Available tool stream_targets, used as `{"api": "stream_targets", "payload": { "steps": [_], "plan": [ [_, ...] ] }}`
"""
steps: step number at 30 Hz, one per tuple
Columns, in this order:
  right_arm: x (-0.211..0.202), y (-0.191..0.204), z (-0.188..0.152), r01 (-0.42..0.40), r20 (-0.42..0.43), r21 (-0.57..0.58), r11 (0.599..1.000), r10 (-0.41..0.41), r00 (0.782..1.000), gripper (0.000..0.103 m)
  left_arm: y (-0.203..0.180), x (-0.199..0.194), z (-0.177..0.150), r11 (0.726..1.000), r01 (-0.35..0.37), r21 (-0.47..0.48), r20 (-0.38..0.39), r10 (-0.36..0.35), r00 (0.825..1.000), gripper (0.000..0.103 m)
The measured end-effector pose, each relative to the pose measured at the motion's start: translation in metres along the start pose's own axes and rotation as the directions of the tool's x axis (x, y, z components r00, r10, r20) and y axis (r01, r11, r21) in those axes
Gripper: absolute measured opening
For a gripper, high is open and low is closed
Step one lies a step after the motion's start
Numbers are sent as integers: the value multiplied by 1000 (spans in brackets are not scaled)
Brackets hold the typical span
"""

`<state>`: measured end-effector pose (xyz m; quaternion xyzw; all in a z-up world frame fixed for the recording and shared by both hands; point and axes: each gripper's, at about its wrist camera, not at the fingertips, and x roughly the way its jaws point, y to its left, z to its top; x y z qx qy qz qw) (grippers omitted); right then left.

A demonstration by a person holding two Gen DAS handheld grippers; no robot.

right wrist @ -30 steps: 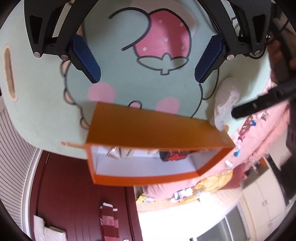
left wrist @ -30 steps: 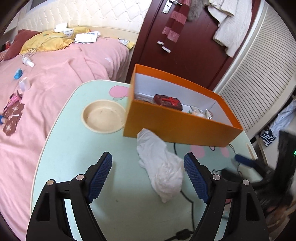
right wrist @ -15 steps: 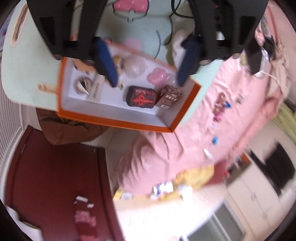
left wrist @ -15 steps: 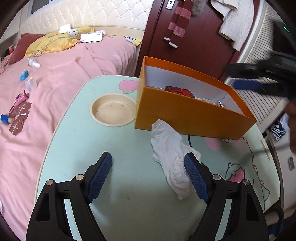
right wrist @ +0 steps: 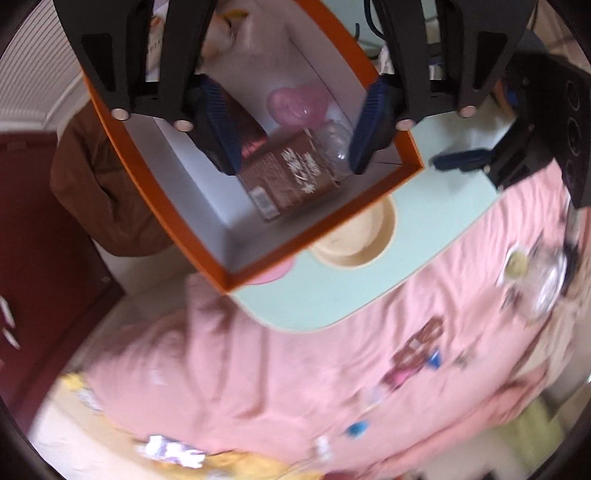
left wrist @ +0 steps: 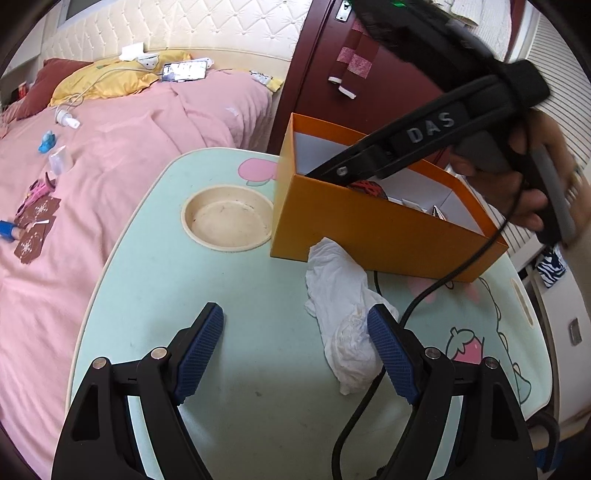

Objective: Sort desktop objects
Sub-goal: 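Reach the right gripper into the box and grasp the brown juice carton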

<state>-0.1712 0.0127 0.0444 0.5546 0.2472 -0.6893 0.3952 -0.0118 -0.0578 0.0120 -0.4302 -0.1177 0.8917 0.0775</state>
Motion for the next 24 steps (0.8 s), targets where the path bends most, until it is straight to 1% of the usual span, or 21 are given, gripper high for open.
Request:
{"api": "stream_targets", "payload": {
  "steps": [1, 3, 4, 6, 7, 8, 9, 11, 13, 14, 16, 17, 18, 20, 21, 24],
  "plan": [
    [5, -1, 4, 1, -18, -30, 1000, -2, 1000, 70, 0, 0, 0, 1000, 0, 1, 0, 0, 1000, 81],
    [16, 0, 11, 38, -44, -107, 994, -43, 998, 71, 0, 0, 0, 1000, 0, 0, 0, 0, 1000, 81],
    [21, 0, 14, 43, -55, -135, 990, -51, 997, 78, 0, 0, -1, 1000, 0, -1, 0, 0, 1000, 81],
    [23, -6, 17, 8, -45, -149, 989, -15, 999, 78, 1, 0, 0, 1000, 0, -5, 1, 0, 1000, 81],
    [24, -7, 17, 0, -37, -160, 987, -6, 999, 74, 1, 0, 0, 1000, 2, -9, 0, -2, 1000, 81],
    [24, -5, 16, 8, -31, -182, 983, -14, 999, 64, 2, 0, 0, 1000, 4, -14, 1, -4, 1000, 81],
    [23, -5, 15, 13, -27, -196, 981, -18, 999, 56, 3, 0, 1, 1000, 6, -18, 2, -6, 1000, 81],
    [16, -5, 13, -2, -12, -187, 982, 0, 1000, 39, 3, 0, 1, 1000, 4, -19, 3, -4, 1000, 81],
    [9, -5, 12, -18, 18, -174, 985, 21, 1000, 29, 2, 0, 1, 1000, -2, -14, 5, 2, 1000, 81],
    [5, -5, 10, -18, 31, -167, 986, 24, 999, 26, 1, 1, 1, 1000, -5, -10, 5, 5, 1000, 81],
    [2, -5, 7, -3, 40, -156, 988, 10, 999, 26, 0, 1, 0, 1000, -10, -4, 5, 10, 1000, 81],
    [2, -5, 7, 7, 42, -156, 988, -1, 999, 28, 0, 1, 0, 1000, -11, -1, 5, 11, 1000, 81],
    [4, -4, 6, 22, 39, -162, 987, -16, 999, 34, 0, 1, 0, 1000, -12, 1, 5, 12, 1000, 81],
    [12, -9, 8, 64, 4, -156, 986, -64, 998, 68, -1, 1, -1, 1000, -13, 3, 4, 13, 1000, 81],
    [16, -12, 9, 71, -12, -147, 987, -73, 997, 69, -1, 1, -1, 1000, -13, 3, 4, 13, 1000, 81],
    [21, -21, 14, 39, -36, -132, 991, -44, 998, 69, 1, 2, 0, 1000, -10, 0, 5, 10, 1000, 81]
  ]
}}
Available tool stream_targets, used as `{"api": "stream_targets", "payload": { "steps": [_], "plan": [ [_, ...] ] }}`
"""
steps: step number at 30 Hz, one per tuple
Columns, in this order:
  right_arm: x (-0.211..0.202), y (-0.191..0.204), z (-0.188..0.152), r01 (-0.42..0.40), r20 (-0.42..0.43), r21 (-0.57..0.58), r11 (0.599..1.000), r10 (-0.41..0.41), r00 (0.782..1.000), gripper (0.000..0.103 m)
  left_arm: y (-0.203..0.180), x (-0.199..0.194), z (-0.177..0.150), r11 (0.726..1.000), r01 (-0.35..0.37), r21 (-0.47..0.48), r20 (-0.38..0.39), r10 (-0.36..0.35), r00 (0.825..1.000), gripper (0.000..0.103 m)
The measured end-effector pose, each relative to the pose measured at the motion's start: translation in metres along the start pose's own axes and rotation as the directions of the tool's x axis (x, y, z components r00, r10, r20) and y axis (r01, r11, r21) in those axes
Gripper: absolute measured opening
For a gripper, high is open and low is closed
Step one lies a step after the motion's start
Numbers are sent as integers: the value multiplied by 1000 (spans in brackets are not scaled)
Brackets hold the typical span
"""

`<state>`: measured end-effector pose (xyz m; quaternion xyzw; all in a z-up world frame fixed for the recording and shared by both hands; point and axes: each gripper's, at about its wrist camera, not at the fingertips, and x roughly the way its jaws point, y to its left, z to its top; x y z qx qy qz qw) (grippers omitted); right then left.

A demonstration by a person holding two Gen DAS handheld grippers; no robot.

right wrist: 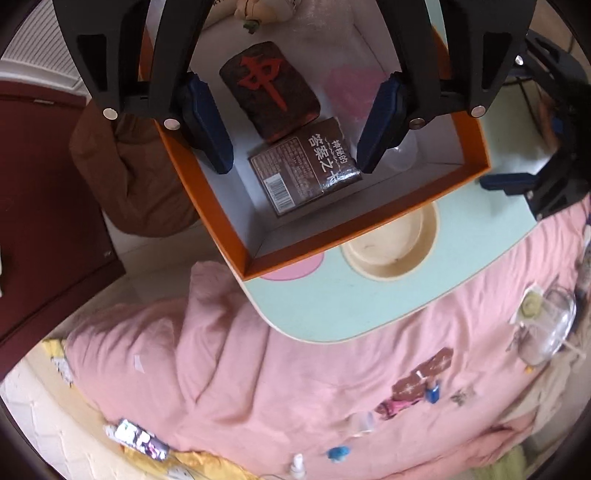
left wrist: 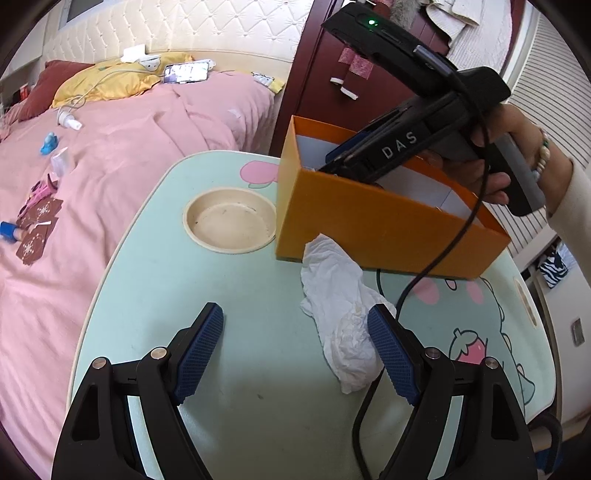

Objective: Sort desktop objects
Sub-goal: 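Reach the right gripper into the box and grasp the brown juice carton, then lift the carton out with the right gripper and set it on the table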

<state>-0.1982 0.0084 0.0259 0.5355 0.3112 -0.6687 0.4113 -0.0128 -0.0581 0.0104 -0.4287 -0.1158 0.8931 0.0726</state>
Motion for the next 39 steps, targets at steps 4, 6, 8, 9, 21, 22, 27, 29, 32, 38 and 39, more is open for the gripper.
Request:
{"api": "stream_targets", "payload": {
  "steps": [4, 6, 8, 9, 21, 22, 27, 29, 32, 38, 39],
  "plan": [
    [16, 16, 3, 114, -76, -116, 987, -123, 990, 60, 3, 0, 1, 1000, 0, 0, 0, 0, 1000, 81],
    [15, 24, 3, 134, -75, -138, 981, -145, 987, 58, 3, 0, 1, 1000, -3, 5, 1, 3, 1000, 81],
    [15, 25, 1, 129, -65, -123, 984, -138, 988, 58, 1, 0, 1, 1000, -6, 10, 0, 6, 1000, 81],
    [14, 24, 0, 125, -59, -107, 986, -132, 989, 58, 1, 0, 1, 1000, -6, 11, 0, 6, 1000, 81],
    [-47, 9, -24, 42, 187, 118, 992, -64, 980, 57, 8, -4, 1, 1000, 11, 13, -3, -11, 1000, 81],
    [-57, 8, -28, 33, 217, 146, 989, -64, 974, 57, 8, -4, 1, 1000, 11, 12, -3, -11, 1000, 81],
    [-107, 18, -69, -69, 341, 232, 970, -15, 940, 57, 7, -4, 1, 1000, 12, 9, -3, -12, 1000, 81],
    [-121, 30, -94, -103, 361, 251, 963, 5, 933, 57, 8, -5, 1, 1000, 15, 4, -5, -15, 1000, 81],
    [-110, 49, -131, -124, 331, 310, 943, 16, 944, 57, 10, -6, 2, 1000, 13, -20, -5, -13, 1000, 81],
    [-53, 71, -180, -115, 242, 439, 891, 7, 970, 58, 14, -27, 7, 999, 36, -41, 85, -32, 996, 81],
    [-47, 72, -184, -118, 241, 461, 879, 4, 971, 59, 14, -31, 8, 999, 33, -34, 100, -30, 995, 81]
  ]
}}
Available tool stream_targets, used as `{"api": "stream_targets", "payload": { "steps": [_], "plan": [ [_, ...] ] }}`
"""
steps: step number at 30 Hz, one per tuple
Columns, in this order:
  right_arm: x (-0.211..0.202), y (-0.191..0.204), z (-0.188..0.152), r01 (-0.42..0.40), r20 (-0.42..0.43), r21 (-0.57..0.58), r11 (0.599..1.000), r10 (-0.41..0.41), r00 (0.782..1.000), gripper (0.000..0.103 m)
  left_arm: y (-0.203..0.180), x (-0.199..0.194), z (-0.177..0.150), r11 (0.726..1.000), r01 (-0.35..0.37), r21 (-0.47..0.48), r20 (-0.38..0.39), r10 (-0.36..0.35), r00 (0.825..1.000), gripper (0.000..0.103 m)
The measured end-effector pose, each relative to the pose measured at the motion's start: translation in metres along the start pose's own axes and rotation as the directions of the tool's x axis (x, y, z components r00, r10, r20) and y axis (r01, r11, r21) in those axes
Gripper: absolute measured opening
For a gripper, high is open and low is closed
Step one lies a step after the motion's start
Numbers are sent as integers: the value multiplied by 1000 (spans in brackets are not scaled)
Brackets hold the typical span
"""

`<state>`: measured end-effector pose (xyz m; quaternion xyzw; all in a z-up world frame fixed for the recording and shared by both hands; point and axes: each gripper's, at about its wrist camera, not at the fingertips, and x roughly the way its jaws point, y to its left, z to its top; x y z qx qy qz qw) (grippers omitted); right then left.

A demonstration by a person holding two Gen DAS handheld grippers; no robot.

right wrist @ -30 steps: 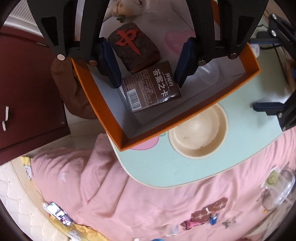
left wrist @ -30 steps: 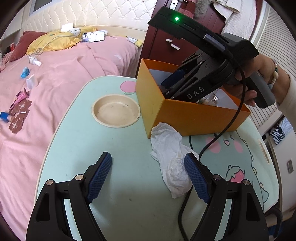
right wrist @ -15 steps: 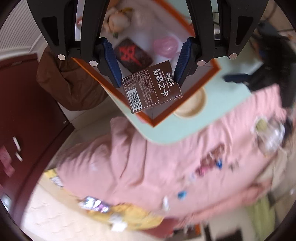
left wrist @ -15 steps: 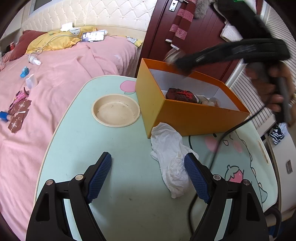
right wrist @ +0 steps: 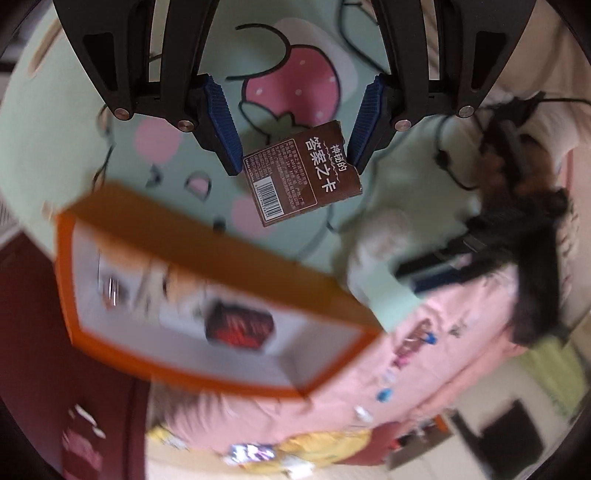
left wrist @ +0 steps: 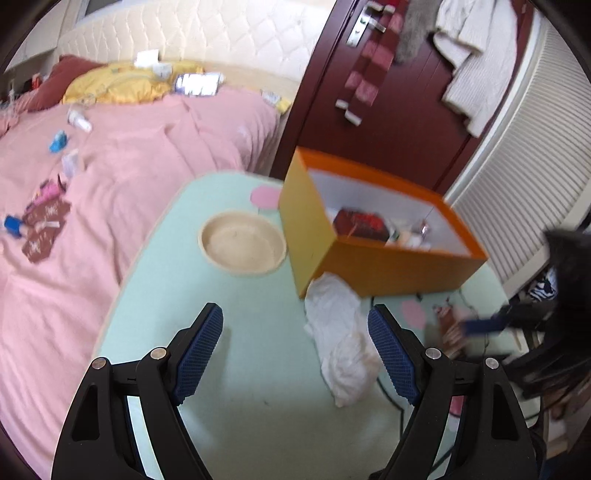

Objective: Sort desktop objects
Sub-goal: 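Lift the carton out with the right gripper and set it on the table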

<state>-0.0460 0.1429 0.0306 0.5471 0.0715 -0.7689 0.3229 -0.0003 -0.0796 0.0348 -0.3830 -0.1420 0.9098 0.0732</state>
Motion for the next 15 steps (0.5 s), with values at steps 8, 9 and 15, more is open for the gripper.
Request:
{"api": "stream_targets", "payload": {
  "steps": [8, 9, 15],
  "plan": [
    [-55, -18, 20, -75, 220, 36, 997, 65, 973, 84, -2, -4, 37, 997, 75, -27, 5, -75, 997, 81],
    [-63, -22, 26, -79, 249, 39, 996, 67, 966, 84, -3, -2, 42, 995, 90, -36, 6, -90, 996, 81],
    [-82, -32, 30, -97, 322, 21, 995, 85, 943, 51, -15, -5, 60, 994, 100, -38, 54, -97, 994, 81]
  ]
}}
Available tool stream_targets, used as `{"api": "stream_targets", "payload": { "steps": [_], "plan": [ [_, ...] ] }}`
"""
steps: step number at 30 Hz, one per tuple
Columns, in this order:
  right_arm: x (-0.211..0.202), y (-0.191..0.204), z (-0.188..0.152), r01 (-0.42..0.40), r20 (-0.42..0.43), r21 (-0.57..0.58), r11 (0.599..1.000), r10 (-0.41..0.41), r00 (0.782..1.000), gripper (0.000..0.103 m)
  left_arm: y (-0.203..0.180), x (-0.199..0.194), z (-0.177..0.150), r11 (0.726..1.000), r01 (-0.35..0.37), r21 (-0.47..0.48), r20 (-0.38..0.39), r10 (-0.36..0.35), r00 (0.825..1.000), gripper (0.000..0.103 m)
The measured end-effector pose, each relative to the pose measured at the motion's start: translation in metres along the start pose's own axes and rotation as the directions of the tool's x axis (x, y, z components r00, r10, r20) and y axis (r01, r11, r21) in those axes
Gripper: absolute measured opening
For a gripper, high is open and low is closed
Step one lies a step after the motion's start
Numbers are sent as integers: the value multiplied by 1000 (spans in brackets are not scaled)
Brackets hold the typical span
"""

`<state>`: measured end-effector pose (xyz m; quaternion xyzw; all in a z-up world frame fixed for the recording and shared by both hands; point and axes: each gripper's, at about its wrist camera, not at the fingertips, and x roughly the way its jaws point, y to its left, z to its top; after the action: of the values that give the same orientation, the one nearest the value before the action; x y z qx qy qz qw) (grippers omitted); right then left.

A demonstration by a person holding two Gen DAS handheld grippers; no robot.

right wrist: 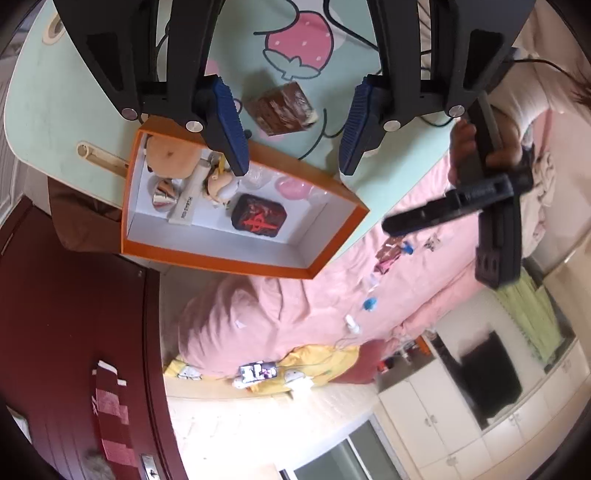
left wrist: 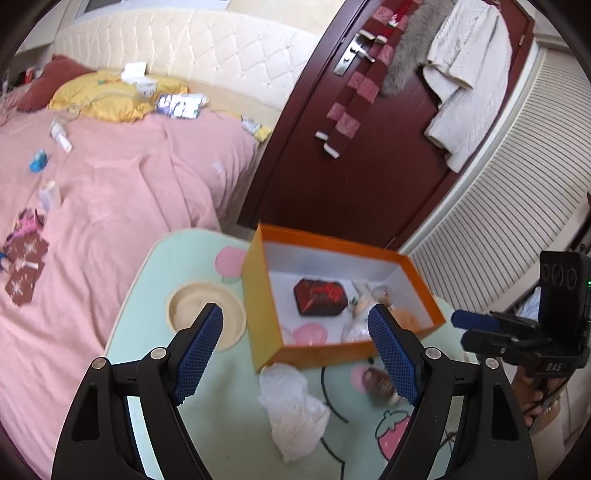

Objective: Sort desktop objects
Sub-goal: 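Lift the carton out with the right gripper and set it on the table, then reach the left gripper into the box and grasp the dark red block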

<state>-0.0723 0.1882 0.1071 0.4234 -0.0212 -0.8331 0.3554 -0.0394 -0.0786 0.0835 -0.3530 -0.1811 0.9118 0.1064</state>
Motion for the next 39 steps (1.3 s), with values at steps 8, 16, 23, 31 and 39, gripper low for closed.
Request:
{"api": "stream_targets", "payload": {
  "steps": [8, 16, 23, 31, 39],
  "plan": [
    [25, -48, 11, 21, -69, 227, 974, -6, 998, 54, -13, 29, 2, 999, 45, -1, -136, -44, 990, 81],
    [50, -33, -2, 8, -238, 260, 965, 56, 970, 52, 0, 59, -6, 998, 23, -63, -243, -38, 969, 81],
    [39, -42, 0, 57, -199, 253, 966, -6, 980, 53, -2, 46, 5, 999, 23, -36, -141, -28, 990, 81],
    [-22, -82, -10, 226, 11, 458, 860, -260, 965, 67, 16, 80, 36, 997, 35, -62, -168, -45, 985, 81],
    [20, -96, -27, 116, -80, 512, 851, -87, 993, 70, 3, 63, 6, 995, 56, -80, -213, -72, 974, 83]
  ]
}}
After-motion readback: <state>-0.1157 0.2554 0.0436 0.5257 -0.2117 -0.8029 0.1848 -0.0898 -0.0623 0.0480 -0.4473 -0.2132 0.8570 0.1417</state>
